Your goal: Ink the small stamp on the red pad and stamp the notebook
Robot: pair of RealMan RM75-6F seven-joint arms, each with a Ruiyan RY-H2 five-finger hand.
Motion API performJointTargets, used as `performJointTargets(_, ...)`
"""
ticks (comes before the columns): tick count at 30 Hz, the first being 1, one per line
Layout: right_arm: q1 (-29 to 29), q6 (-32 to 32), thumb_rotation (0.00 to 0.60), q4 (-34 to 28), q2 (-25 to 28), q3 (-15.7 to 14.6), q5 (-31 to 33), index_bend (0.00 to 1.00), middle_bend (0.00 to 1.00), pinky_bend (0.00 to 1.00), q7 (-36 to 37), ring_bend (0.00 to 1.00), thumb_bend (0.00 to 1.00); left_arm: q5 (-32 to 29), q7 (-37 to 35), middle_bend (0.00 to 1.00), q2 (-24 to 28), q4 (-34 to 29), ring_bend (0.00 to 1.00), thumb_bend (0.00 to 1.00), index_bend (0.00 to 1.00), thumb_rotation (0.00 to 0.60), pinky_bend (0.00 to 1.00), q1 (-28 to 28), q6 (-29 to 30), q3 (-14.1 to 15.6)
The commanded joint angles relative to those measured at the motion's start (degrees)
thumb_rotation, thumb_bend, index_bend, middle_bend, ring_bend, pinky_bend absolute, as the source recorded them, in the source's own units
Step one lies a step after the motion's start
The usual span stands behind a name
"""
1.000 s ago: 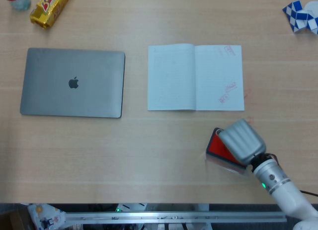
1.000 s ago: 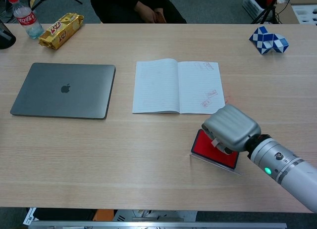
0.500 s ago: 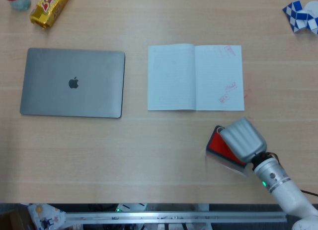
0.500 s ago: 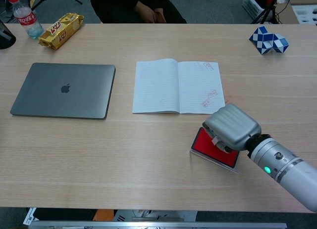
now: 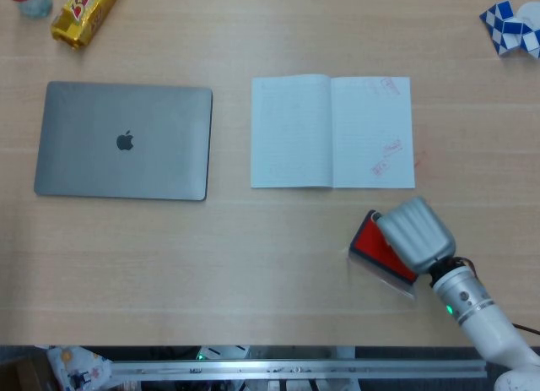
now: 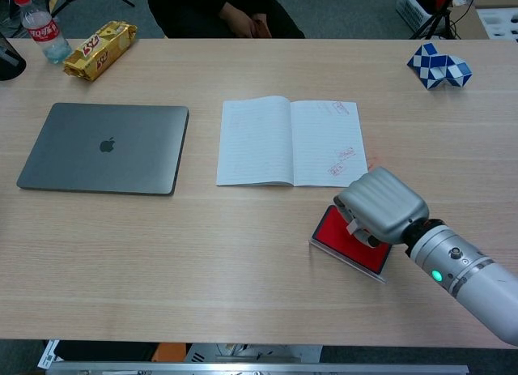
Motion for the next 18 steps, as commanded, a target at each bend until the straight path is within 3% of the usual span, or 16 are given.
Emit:
performJointTargets(1,-0.2,-0.3,0.600,0.3,-0.1,0.2,0.2,0.70,1.00,1.00,-0.1,1.00,0.35,0.0,0.0,0.03,0.0,0.0,0.03,0.27,0.03,0.600,0.04,0.0,0.0,0.0)
performJointTargets(11,-0.7,-1.0,0.600,-0.1,0.2,0.7,-0.2,0.70,1.00,1.00,0.0,1.00,0.35,-0.3,0.1,0.03,-0.1,0.1,0.03,0.27,0.03,0.600,0.04,0.0,-0.2,0.0)
performJointTargets(18,-0.5,-0.4,0.600,-7.1,5.3,2.0,-0.4,0.71,1.00,1.00,1.8,1.00,0.36,-0.1,0.1,0.03,-0.1,0.1,0.03,0.27,0.03,0.600,0.04,-0.1,-0.3,0.0)
